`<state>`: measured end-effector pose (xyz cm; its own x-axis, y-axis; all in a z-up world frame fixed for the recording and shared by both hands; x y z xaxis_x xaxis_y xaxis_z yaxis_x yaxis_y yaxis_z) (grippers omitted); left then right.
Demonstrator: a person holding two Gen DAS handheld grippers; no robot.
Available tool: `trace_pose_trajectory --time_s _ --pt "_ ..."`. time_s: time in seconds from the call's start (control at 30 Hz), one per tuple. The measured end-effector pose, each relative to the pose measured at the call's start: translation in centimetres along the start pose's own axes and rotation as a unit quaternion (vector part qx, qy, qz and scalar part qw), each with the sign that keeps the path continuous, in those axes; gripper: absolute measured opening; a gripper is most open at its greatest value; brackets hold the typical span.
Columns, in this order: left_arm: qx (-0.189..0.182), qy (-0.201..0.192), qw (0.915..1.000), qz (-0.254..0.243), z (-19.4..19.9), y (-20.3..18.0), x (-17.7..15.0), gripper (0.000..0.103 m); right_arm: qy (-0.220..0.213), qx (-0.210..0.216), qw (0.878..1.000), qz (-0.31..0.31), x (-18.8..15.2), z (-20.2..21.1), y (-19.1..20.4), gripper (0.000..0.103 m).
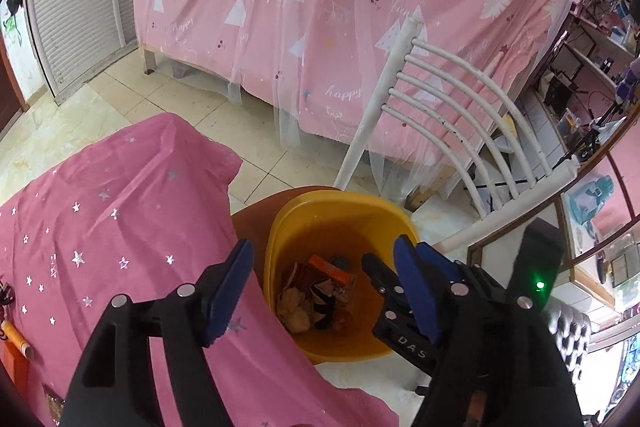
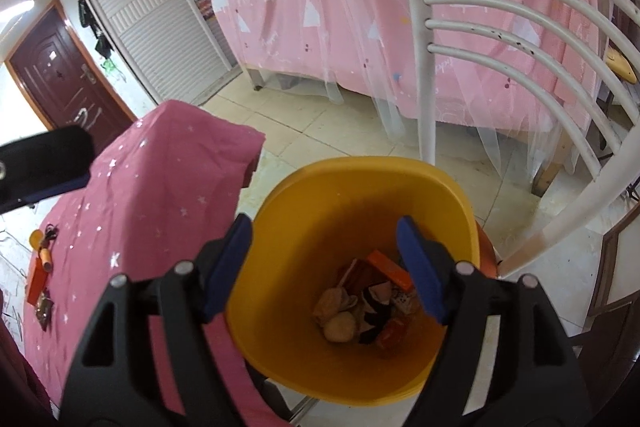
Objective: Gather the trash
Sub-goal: 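Move both open grippers back over the remaining trash on the table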
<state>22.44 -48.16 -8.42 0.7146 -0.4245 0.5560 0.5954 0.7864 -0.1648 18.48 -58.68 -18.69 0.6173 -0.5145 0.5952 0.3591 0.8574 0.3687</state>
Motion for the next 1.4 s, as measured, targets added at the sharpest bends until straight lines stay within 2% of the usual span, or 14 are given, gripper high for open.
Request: trace_pose_trajectory --time_s 0.27,0.43,0.67,0.83,1.0,1.23,1.4 --pt "0.000 -0.030 0.9995 0.010 3.5 1.8 -0.7 0.072 -0.014 0.019 0.999 0.027 0.0 1.4 3.3 0.072" --pt "0.020 -0.062 0.9977 0.020 6.8 4.3 -1.6 0.079 -0.031 0.043 0.997 0.052 0.1 3.1 6.7 0.075" --pt "0.052 -0.090 0.9938 0.040 10.6 8.7 -3.3 0.083 -0.045 0.072 0.992 0.092 -0.6 5.1 11.2 0.076" --pt "0.068 -0.101 0.9909 0.057 12.7 11.9 -4.7 0.084 -0.043 0.099 0.987 0.120 -1.9 5.8 14.5 0.077" --pt "0.102 -0.103 0.9882 0.050 15.1 15.6 -7.1 0.086 -0.035 0.114 0.981 0.150 -3.5 5.8 17.2 0.081" --pt "0.144 -0.105 0.9810 0.077 17.9 21.1 -10.1 0.087 -0.022 0.120 0.977 0.176 -5.1 5.5 19.3 0.081" --pt "0.158 -0.106 0.9763 0.103 19.5 24.3 -12.2 0.087 -0.019 0.125 0.973 0.191 -5.8 5.7 20.5 0.081"
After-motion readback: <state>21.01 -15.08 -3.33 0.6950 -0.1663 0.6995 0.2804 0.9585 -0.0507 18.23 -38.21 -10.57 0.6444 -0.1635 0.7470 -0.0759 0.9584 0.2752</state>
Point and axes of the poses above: each gripper's, at about its wrist camera, not at the fingertips, and z roughly against the way its jaws point, y to its left, x to its top, the point moved 9 cm from there along -z, roughly the way its jaws point, and after that the axes turned 5 degrees about -z, right-handed, at the moved point
